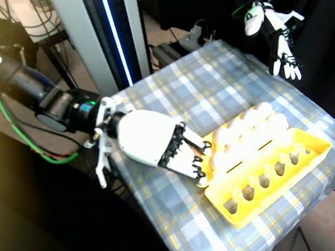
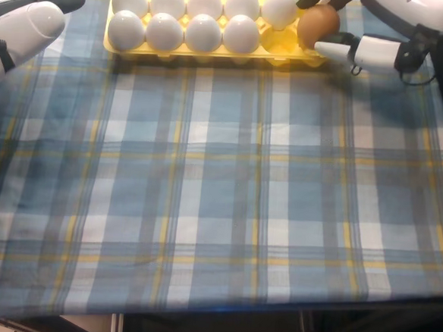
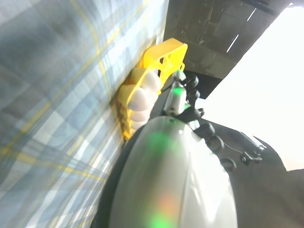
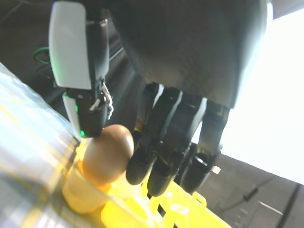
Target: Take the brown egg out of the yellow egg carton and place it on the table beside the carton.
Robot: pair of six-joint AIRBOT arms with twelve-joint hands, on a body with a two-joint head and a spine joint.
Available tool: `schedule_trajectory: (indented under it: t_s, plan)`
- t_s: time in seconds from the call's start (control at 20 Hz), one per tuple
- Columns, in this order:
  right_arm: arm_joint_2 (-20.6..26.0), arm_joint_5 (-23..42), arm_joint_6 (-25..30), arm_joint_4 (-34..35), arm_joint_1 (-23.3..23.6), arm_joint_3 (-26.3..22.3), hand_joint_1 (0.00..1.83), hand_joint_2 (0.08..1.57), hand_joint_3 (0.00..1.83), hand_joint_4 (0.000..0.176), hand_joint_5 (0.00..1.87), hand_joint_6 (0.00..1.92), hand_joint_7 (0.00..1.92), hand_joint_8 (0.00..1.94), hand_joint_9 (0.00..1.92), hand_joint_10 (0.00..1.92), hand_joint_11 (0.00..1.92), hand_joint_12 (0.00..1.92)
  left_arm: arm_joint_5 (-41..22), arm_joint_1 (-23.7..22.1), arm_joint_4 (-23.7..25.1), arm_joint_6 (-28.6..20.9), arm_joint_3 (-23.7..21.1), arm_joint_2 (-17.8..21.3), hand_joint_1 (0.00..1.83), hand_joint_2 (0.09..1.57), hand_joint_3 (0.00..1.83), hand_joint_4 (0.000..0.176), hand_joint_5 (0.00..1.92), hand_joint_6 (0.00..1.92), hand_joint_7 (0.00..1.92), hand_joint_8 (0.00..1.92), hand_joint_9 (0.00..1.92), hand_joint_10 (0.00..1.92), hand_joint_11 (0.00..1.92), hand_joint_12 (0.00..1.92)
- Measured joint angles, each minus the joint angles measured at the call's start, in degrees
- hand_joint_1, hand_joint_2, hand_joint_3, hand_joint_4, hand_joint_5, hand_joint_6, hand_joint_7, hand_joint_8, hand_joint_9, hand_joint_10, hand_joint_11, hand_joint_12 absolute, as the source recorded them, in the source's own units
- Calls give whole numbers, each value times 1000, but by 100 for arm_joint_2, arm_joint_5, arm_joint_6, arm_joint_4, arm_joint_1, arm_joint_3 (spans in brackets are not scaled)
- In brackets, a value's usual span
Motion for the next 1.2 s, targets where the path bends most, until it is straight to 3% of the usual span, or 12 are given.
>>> schedule_trajectory:
  t_s: [0.05,0.25,0.3,0.35,0.4,0.45,0.5,0.55,0.75,1.1,1.15,1.2]
  plan:
    - [68,55,-24,-44,39,-85,906,1242,0,152,740,1341,1004,0,865,1,314,921,4,0,0,-2,0,0,0,1111,0,1,475,3,262,1,117,0,0,0]
    - [302,223,-177,-151,81,-426,894,1247,0,161,729,1357,946,0,793,0,356,867,13,0,-2,0,0,0,0,1111,0,8,474,2,264,1,121,2,0,0]
    - [352,258,-177,-164,81,-498,732,1262,0,0,776,546,899,0,749,1,357,805,22,0,-2,0,0,0,0,1107,0,21,467,0,260,0,126,4,0,0]
    - [420,330,-186,-162,81,-612,897,1218,0,88,827,1013,857,0,703,0,335,733,24,0,-2,0,0,0,0,1106,0,28,459,0,257,0,125,3,0,0]
    - [444,361,-188,-162,81,-667,897,1218,0,88,827,1013,857,0,703,0,335,733,28,0,-4,-2,0,0,0,1106,0,28,459,0,257,0,125,3,0,0]
    - [485,424,-188,-197,81,-761,912,1222,4,149,778,1244,845,1,669,4,315,703,35,0,-2,0,0,0,0,1105,0,35,444,0,243,0,116,0,0,0]
    - [527,522,-188,-280,81,-883,902,1233,0,173,752,1320,906,12,625,0,265,633,44,0,-2,0,0,0,0,1106,0,35,443,1,238,0,110,0,0,0]
    - [551,577,-188,-348,81,-951,895,1238,1,175,742,1336,921,7,630,1,226,636,39,0,0,-2,0,2,0,1113,0,25,447,2,237,0,109,0,0,0]
    - [564,660,-188,-531,55,-1130,922,1214,0,176,786,1271,937,8,652,2,209,671,39,0,-2,-2,0,0,0,1110,0,21,441,1,231,1,98,2,0,0]
    - [597,629,-2,-595,-94,-1207,920,1210,1,176,787,1268,953,0,628,0,80,851,42,0,22,-2,0,0,0,1105,0,31,449,3,241,4,108,5,0,0]
    - [599,680,4,-632,-151,-1220,721,1204,0,14,816,511,959,4,612,4,60,791,42,0,4,-2,0,0,0,1109,0,30,447,2,240,3,107,4,0,0]
    - [599,658,0,-673,-179,-1237,659,1206,0,0,902,176,979,4,615,2,73,700,31,0,-7,0,0,2,0,1107,0,29,447,2,239,2,106,3,0,0]
